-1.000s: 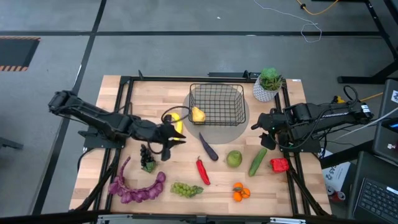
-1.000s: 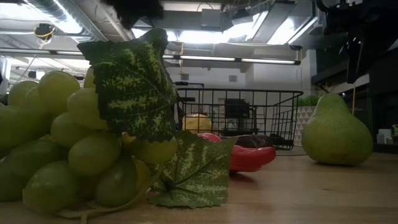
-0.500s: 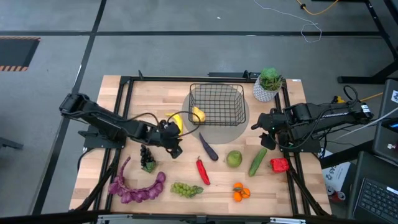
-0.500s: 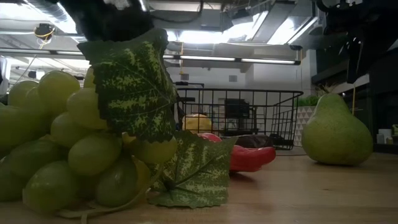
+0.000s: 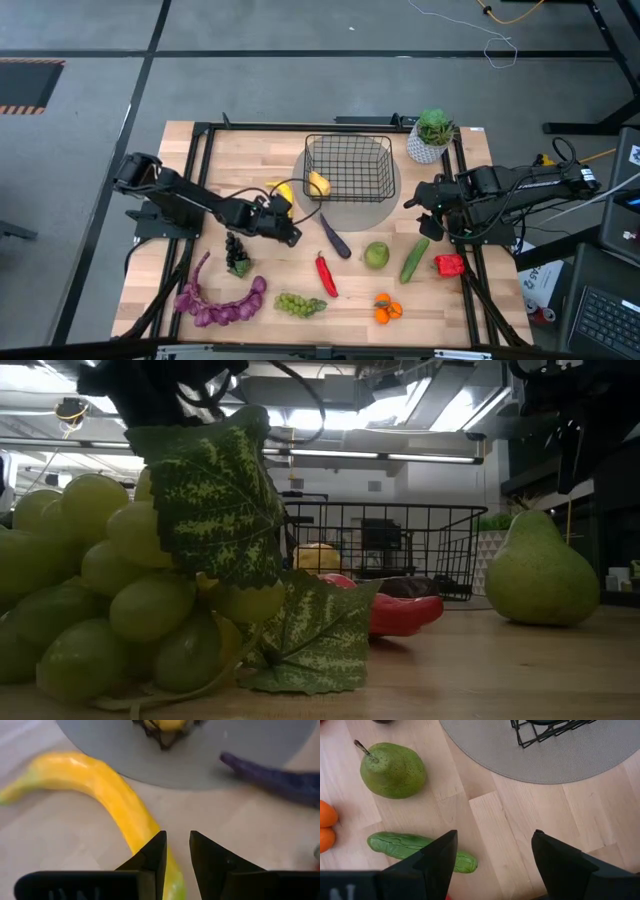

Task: Build produce basket
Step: Put the yellow banana into the black wire basket

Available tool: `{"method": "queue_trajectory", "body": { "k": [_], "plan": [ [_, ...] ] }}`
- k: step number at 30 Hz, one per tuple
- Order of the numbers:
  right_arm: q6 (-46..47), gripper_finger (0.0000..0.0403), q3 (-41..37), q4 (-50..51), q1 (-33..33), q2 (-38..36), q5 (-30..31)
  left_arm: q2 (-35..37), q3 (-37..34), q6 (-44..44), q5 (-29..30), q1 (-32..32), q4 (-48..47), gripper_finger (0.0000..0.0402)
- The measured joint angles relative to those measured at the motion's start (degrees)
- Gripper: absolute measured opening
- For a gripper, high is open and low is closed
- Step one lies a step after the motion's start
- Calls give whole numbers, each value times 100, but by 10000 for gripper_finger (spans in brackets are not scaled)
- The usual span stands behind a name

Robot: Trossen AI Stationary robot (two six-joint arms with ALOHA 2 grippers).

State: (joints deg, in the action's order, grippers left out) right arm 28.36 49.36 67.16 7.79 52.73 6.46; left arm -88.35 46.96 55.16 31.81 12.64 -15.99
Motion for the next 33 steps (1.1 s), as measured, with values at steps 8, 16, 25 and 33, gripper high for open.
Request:
{"method": "queue_trajectory", "body": {
  "k": [8, 16, 25, 33],
  "plan": [
    [-15, 255, 0, 0, 2, 0, 0, 0, 0, 470, -203, -232, -218, 136],
    [-26, 255, 0, 0, 2, 0, 2, -3, -2, 482, -349, -255, -319, 189],
    [-37, 255, 0, 0, 2, 0, 0, -58, 0, 529, -407, -264, -293, 211],
    [-37, 255, 0, 2, 2, 0, 2, -310, 0, 756, -437, -266, -256, 210]
  ]
}}
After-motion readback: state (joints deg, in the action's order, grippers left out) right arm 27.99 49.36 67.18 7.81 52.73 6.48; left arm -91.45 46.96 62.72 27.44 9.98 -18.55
